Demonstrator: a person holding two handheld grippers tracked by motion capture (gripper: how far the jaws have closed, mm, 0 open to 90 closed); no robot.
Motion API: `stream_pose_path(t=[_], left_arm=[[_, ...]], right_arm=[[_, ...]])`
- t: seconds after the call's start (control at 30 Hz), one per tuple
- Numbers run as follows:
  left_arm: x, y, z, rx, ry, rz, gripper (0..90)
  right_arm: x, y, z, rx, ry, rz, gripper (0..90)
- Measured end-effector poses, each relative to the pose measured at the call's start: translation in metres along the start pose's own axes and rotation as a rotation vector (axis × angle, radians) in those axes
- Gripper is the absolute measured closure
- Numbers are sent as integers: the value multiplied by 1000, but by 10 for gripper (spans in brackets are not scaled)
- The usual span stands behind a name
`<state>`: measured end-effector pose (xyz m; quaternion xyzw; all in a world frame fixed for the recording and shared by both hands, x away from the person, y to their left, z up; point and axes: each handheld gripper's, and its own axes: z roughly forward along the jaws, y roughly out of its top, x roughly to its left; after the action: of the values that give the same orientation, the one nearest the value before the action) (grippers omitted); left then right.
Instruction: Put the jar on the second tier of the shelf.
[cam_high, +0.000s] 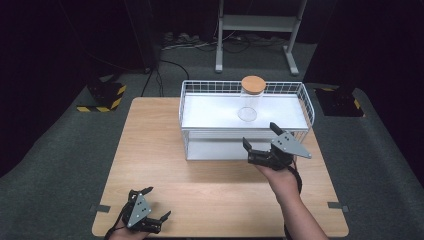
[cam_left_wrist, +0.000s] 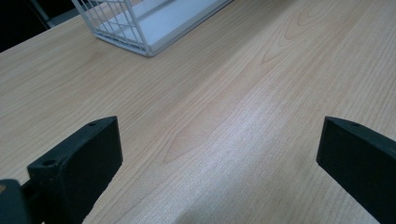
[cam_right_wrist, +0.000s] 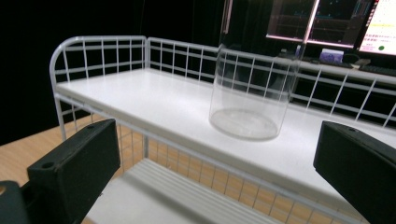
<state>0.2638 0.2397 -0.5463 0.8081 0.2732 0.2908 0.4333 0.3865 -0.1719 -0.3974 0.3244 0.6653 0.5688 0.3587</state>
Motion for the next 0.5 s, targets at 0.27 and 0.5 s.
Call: stream_pose_path(t=[0.27, 0.5], left_arm=[[0, 0, 0, 0, 1, -1, 5], [0, 0, 0, 1, 2, 1, 6]], right_arm=[[8, -29, -5, 56, 14, -11, 0], [15, -61, -16, 112, 21, -8, 0]])
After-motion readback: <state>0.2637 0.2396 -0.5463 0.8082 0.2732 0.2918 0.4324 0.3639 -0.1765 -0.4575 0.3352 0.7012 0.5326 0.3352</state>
